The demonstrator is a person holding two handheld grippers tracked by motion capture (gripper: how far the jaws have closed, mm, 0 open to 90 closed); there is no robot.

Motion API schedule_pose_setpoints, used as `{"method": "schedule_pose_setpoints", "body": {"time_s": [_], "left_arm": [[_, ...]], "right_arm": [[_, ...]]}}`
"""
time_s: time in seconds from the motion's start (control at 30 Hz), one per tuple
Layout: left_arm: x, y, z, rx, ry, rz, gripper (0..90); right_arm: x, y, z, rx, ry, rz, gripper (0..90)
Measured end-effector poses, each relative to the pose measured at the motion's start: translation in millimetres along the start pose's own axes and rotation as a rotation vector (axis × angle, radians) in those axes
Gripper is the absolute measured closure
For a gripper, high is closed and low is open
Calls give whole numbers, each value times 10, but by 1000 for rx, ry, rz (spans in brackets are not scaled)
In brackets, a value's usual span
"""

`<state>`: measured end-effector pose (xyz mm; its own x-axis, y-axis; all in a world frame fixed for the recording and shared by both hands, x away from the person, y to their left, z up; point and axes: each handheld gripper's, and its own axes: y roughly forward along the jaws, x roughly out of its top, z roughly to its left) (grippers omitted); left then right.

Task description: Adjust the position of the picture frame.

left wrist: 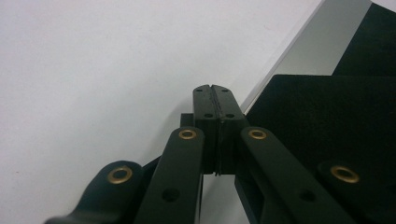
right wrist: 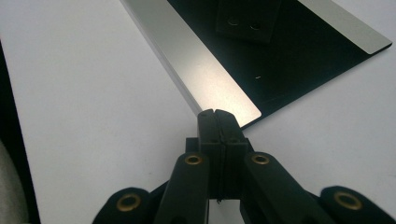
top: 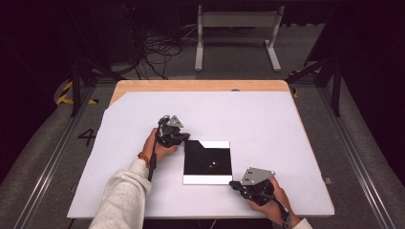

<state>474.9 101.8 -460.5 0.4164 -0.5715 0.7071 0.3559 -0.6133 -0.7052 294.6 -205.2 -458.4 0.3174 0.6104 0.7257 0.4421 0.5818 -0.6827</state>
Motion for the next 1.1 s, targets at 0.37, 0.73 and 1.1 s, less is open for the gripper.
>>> {"method": "schedule_pose_setpoints", "body": {"time_s": [0.37,0.73,1.1], "left_arm": [[-40,-81,15,-65,11,33,899],[-157,-230,-60,-106,58,74,900],[-338,-402,-184,-133,86,87,900]], "right_arm": [[-28,-31,-50,-29,8,5,900],[-64,-54,-171,-75,56,2,900],[-37,0,-338,-115,104,-9,900]]}}
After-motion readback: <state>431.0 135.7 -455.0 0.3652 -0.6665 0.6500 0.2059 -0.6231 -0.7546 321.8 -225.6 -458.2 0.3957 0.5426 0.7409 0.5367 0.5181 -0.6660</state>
